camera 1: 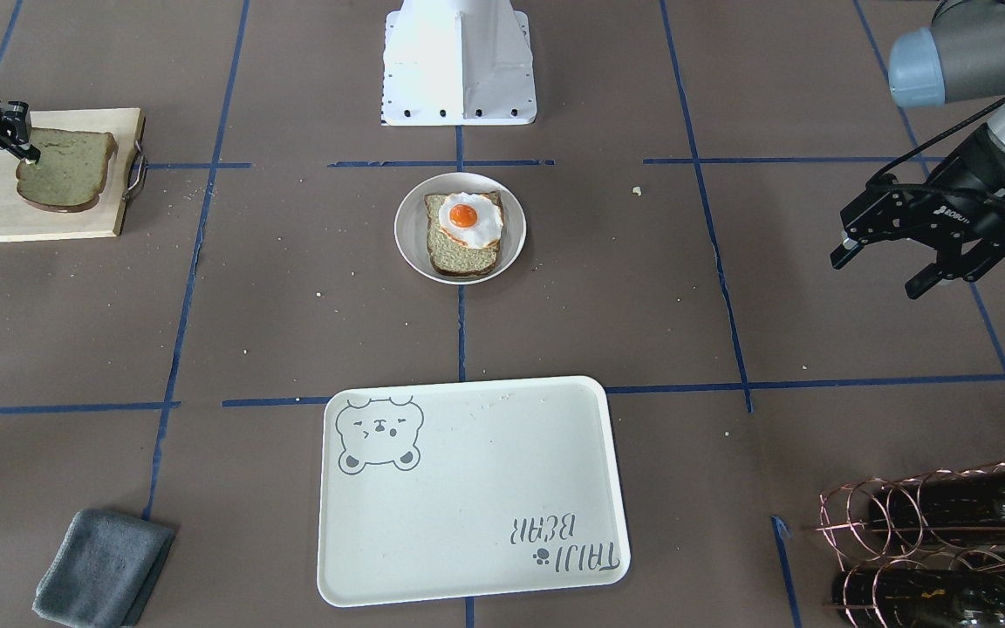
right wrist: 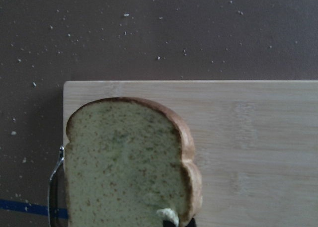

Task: Make sandwich and place on tray
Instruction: 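Grasp the bread slice edge with the right gripper and lift it, then carry the bread slice with the right gripper over the egg toast plate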

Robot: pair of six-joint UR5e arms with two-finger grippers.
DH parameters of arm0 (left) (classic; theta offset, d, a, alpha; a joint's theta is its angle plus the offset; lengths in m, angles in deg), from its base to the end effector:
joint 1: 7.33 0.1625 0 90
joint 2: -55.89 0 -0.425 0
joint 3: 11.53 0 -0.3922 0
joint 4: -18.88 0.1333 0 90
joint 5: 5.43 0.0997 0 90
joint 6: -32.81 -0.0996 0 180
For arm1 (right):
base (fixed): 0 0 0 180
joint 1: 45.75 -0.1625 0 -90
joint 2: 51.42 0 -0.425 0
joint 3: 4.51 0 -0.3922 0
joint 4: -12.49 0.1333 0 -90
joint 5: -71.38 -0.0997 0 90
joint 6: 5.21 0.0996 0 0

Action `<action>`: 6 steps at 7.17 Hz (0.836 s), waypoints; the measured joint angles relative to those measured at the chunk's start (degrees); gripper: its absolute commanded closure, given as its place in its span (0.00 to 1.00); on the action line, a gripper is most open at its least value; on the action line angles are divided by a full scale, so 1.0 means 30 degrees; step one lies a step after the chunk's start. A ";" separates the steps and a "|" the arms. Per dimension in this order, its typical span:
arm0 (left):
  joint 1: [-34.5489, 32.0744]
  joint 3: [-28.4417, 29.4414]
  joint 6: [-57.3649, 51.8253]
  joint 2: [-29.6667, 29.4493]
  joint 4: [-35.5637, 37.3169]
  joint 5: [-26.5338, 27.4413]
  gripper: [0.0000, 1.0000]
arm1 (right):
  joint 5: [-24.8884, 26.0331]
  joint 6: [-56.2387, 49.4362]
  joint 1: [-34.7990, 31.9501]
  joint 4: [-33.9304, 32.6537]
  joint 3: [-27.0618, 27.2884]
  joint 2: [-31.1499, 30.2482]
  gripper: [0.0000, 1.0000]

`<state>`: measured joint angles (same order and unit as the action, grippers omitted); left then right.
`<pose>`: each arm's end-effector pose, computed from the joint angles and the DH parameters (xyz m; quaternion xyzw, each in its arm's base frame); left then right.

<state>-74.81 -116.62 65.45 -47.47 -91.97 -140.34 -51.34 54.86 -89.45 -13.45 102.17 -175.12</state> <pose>0.1569 -0.5428 0.3596 0.1809 0.4862 0.0846 0.8507 -0.1392 -0.2429 0.6150 0.0227 -0.4613 -0.0061 0.8869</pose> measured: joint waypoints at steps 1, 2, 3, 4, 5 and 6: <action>0.0004 0.0007 0.0025 0.0000 -0.0012 -0.0007 0.00 | -0.0481 0.0013 -0.1010 0.0219 0.0167 0.0627 1.00; 0.0013 0.0028 0.0039 0.0000 -0.0018 -0.0018 0.00 | -0.1345 0.0081 -0.1993 0.0247 0.0229 0.1561 1.00; 0.0017 0.0056 0.0043 0.0000 -0.0020 -0.0025 0.00 | -0.2206 0.0433 -0.2764 0.0066 0.0236 0.2736 1.00; 0.0021 0.0100 0.0040 -0.0001 -0.0022 -0.0028 0.00 | -0.2690 0.1178 -0.3165 -0.0617 0.0240 0.4294 1.00; 0.0022 0.0152 0.0034 0.0000 -0.0022 -0.0029 0.00 | -0.2898 0.1851 -0.3314 -0.2219 0.0265 0.6324 1.00; 0.0022 0.0195 0.0038 0.0000 -0.0029 -0.0029 0.00 | -0.2989 0.2205 -0.3233 -0.4661 0.0301 0.8716 1.00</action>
<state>-74.74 -116.03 65.57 -47.47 -92.06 -140.43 -60.31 61.48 -99.15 -27.43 103.07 -148.97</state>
